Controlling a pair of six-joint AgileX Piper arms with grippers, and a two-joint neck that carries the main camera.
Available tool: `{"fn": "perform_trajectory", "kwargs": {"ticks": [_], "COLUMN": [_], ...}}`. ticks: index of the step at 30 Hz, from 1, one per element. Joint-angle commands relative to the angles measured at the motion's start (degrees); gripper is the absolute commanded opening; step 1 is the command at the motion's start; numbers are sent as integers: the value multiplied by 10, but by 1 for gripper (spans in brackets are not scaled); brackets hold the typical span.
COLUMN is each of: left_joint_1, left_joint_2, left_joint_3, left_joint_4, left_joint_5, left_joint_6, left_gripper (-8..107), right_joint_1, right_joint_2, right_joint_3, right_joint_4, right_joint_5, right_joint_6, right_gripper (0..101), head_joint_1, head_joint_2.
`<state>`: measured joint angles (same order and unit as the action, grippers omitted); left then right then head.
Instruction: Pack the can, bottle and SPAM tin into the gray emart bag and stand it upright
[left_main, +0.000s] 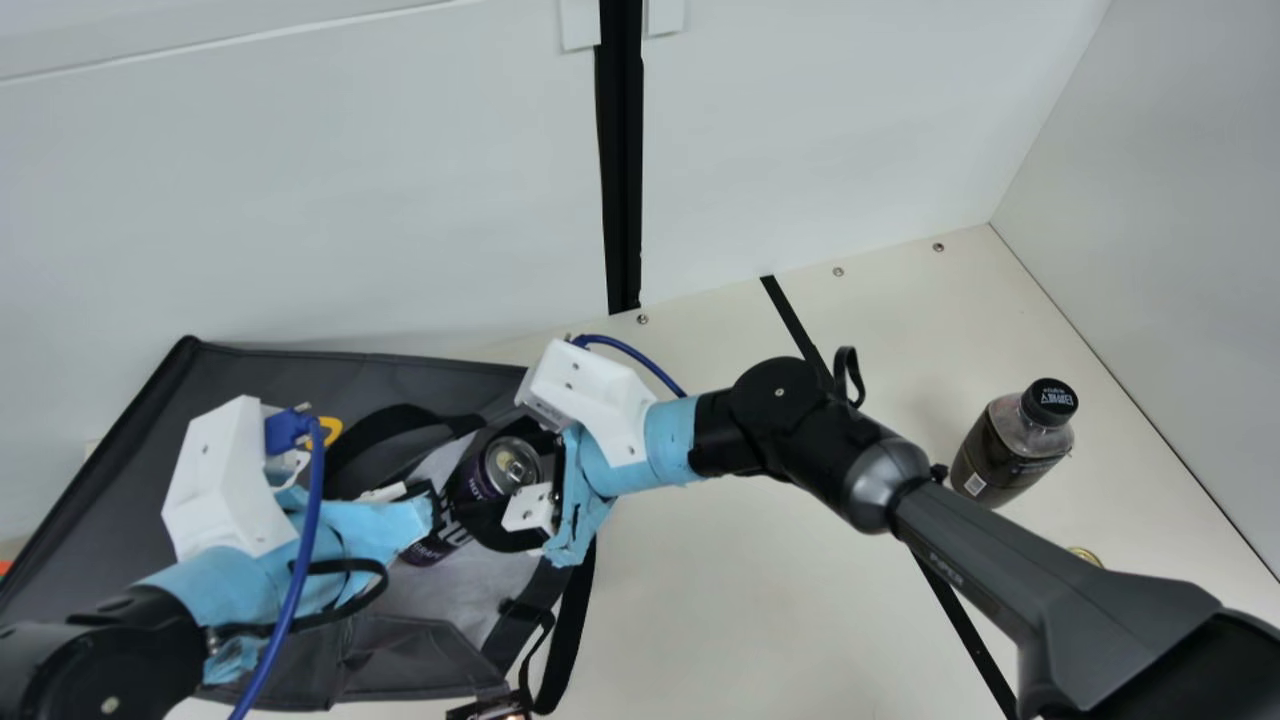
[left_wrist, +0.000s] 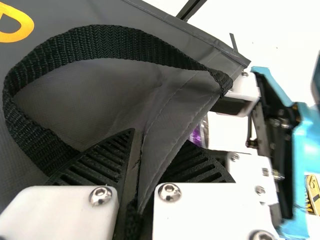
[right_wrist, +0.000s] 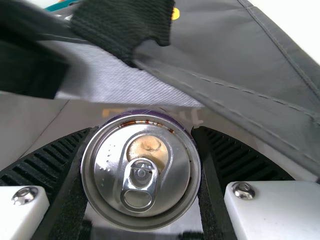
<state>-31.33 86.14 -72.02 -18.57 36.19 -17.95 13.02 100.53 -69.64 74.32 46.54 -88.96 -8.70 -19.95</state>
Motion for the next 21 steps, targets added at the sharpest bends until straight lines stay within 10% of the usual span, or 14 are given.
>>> {"fn": "perform_trajectory", "kwargs": {"ticks": [1,21], "left_joint_1": [0,0], "left_joint_2": [0,0], "left_joint_3": [0,0], "left_joint_4": [0,0], "left_joint_5": [0,0], "left_joint_6": [0,0], "left_gripper": [-8,-8], "right_joint_1": [4,51], "right_joint_2": [6,56], "right_joint_3": [-2,-23], "right_joint_4": [8,61], "right_joint_5": [-9,-77], "right_joint_6": [-3,-2], "right_gripper": [0,0], "head_joint_1": [-13,-13], "head_joint_2": [0,0]}}
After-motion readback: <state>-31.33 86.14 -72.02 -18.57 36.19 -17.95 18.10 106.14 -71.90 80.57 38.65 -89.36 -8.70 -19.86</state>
